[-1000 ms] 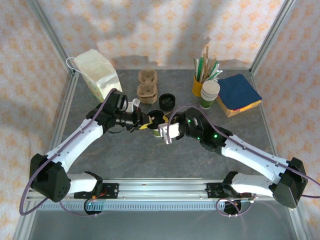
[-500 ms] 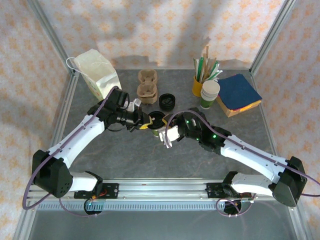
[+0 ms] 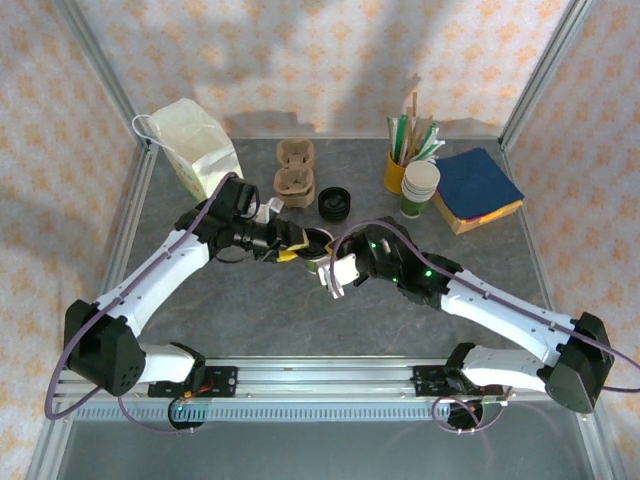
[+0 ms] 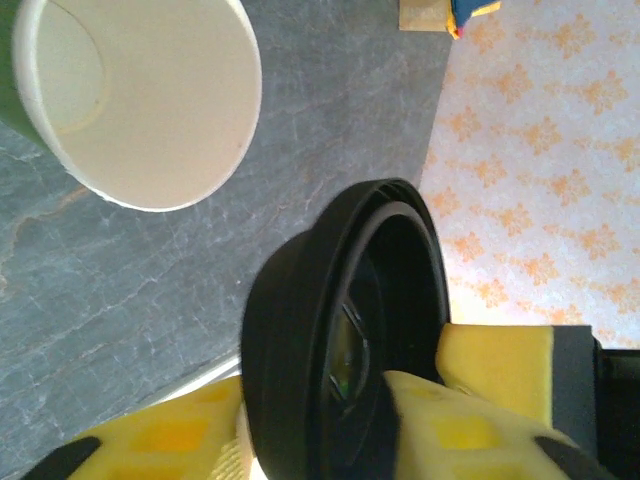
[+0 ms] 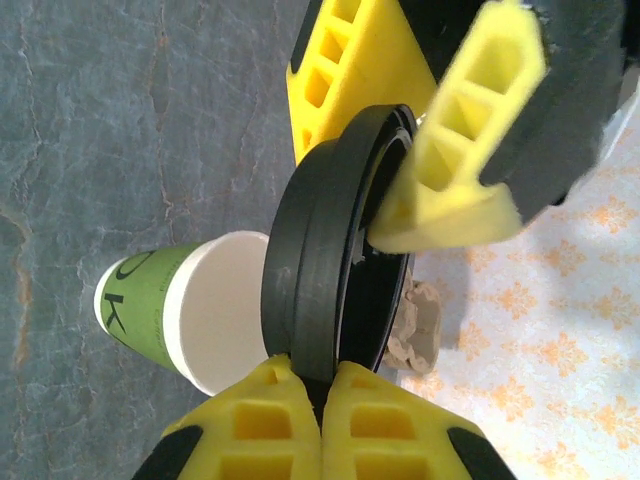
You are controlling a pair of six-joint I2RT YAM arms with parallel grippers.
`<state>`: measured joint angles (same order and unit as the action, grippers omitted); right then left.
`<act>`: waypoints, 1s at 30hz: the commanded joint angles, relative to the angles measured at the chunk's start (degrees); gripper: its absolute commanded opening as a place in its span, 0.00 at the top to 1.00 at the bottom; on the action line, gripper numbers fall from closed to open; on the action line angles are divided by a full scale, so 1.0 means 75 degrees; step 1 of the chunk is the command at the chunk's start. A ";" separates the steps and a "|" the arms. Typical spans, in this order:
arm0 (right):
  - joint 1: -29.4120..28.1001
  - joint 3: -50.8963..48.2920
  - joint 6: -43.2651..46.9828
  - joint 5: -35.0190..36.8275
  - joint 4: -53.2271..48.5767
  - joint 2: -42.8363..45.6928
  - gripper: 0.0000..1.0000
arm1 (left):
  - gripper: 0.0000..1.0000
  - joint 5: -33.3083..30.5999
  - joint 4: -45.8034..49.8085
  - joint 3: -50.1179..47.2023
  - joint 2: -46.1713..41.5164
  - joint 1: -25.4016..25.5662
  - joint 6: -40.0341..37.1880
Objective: Pack the takeout coffee
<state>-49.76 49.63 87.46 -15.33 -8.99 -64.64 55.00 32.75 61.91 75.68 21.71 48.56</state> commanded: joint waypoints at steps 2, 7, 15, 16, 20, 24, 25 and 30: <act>-0.0066 0.0051 -0.0409 -0.0148 0.0007 0.0194 1.00 | 0.57 0.0632 -0.0053 0.0148 -0.0292 -0.0105 0.0761; -0.0062 0.0100 -0.0863 -0.0043 -0.0077 0.0228 1.00 | 0.41 0.0397 0.0177 0.0368 -0.0435 -0.0450 0.0551; -0.0061 0.0622 -0.3136 -0.0133 -0.0478 0.0116 1.00 | 0.24 -0.2351 0.1992 0.1706 -0.0859 -0.1579 -0.0788; -0.0069 0.0722 -0.3522 -0.0234 -0.0567 0.0105 1.00 | 0.23 -0.2679 0.2029 0.1839 -0.0935 -0.1647 -0.0873; -0.0054 0.1134 -0.5375 -0.0383 -0.0647 0.0094 1.00 | 0.23 -0.3476 0.1580 0.1823 -0.1327 -0.1683 -0.0998; 0.0168 0.1829 -0.7752 -0.0467 -0.0858 -0.0122 1.00 | 0.24 -0.3953 0.0730 0.1320 -0.1887 -0.1677 -0.1159; 0.0278 0.2029 -0.8290 -0.0685 -0.0975 -0.0216 1.00 | 0.24 -0.4015 0.0447 0.1114 -0.2048 -0.1678 -0.1182; 0.0920 0.2486 -1.0729 -0.1770 -0.1049 -0.0369 1.00 | 0.27 -0.3948 -0.1339 -0.0104 -0.2848 -0.1574 -0.1114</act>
<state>-44.64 66.26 23.90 -23.11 -15.40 -67.11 27.77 32.60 64.58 56.62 9.37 41.04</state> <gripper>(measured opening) 0.043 0.727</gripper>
